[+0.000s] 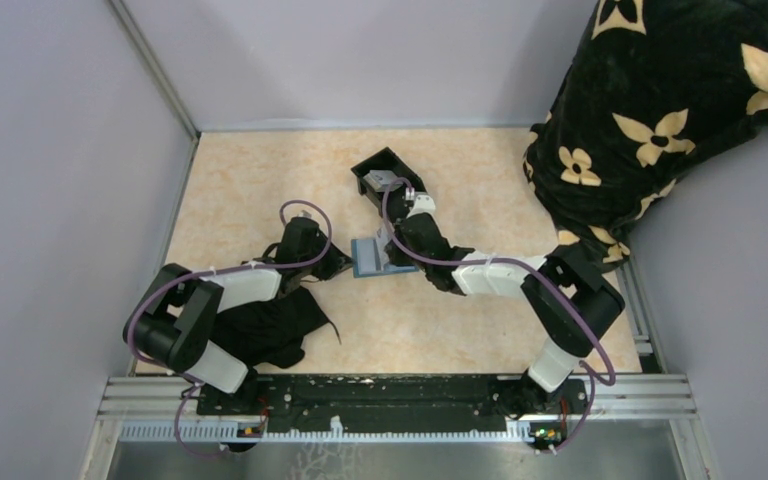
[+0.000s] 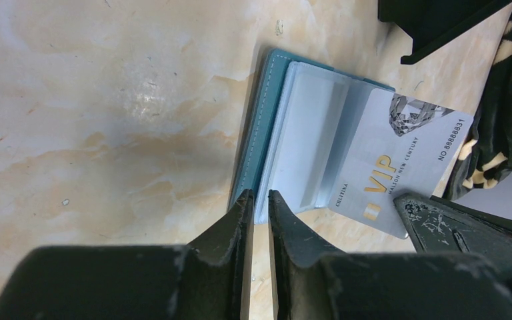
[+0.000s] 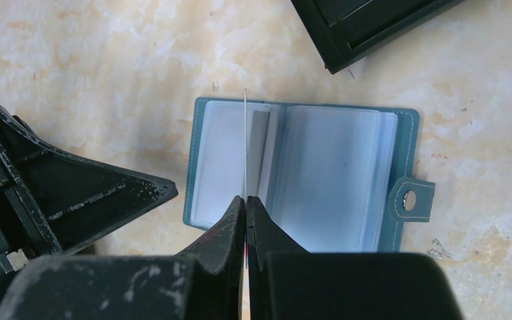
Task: Put the credit cards into the card holder
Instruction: Turn over the card slot in the card holder.
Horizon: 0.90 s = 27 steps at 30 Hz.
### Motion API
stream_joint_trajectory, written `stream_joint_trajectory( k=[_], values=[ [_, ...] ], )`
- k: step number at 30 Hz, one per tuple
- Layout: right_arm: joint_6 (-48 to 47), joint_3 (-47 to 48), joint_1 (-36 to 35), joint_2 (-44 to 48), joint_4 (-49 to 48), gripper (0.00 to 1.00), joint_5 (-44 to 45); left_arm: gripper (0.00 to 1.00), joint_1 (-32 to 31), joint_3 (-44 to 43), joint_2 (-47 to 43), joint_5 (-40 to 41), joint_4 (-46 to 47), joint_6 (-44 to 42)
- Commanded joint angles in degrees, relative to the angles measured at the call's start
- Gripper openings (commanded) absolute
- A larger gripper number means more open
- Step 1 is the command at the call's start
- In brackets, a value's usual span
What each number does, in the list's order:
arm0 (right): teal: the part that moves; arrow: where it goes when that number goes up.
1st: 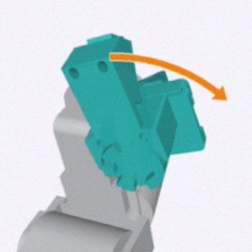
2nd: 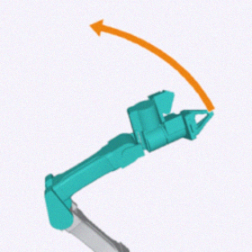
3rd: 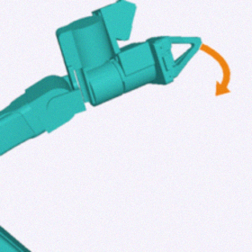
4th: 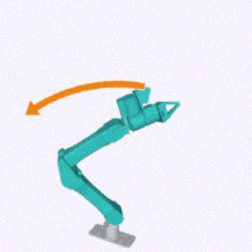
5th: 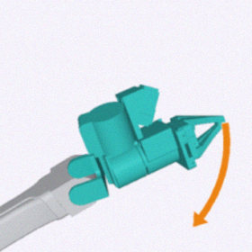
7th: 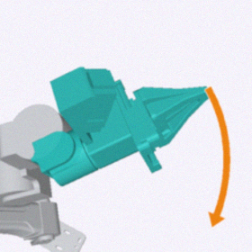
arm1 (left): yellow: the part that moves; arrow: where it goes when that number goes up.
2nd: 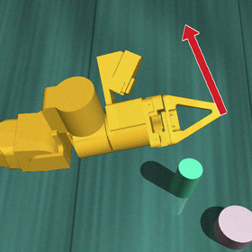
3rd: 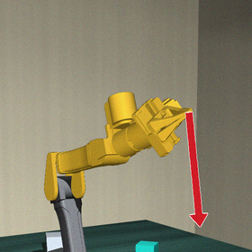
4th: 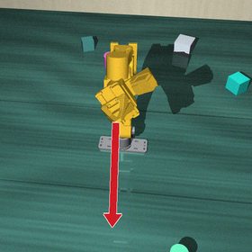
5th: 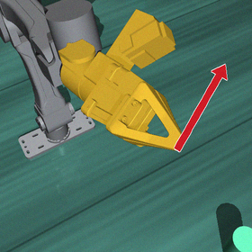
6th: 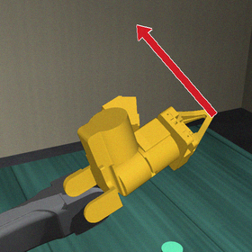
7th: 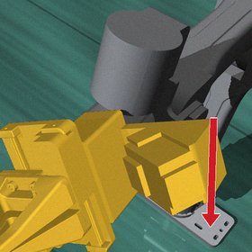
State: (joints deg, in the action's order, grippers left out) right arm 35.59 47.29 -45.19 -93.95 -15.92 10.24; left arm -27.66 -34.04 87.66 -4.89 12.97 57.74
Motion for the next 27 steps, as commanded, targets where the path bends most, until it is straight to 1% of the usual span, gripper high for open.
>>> stream_joint_trajectory(
  k=[1, 27],
  values=[
    [1.11, -0.55, 0.55, -0.19, -4.3, 0.0, -0.65, 0.2, -0.29, -0.52, 0.7, -0.1, 0.09, -0.77],
    [3.93, -3.93, 2.72, -0.18, -7.93, 0.0, -3.15, 0.2, -0.38, -2.43, 4.35, -2.13, 1.62, 0.4]
  ],
)
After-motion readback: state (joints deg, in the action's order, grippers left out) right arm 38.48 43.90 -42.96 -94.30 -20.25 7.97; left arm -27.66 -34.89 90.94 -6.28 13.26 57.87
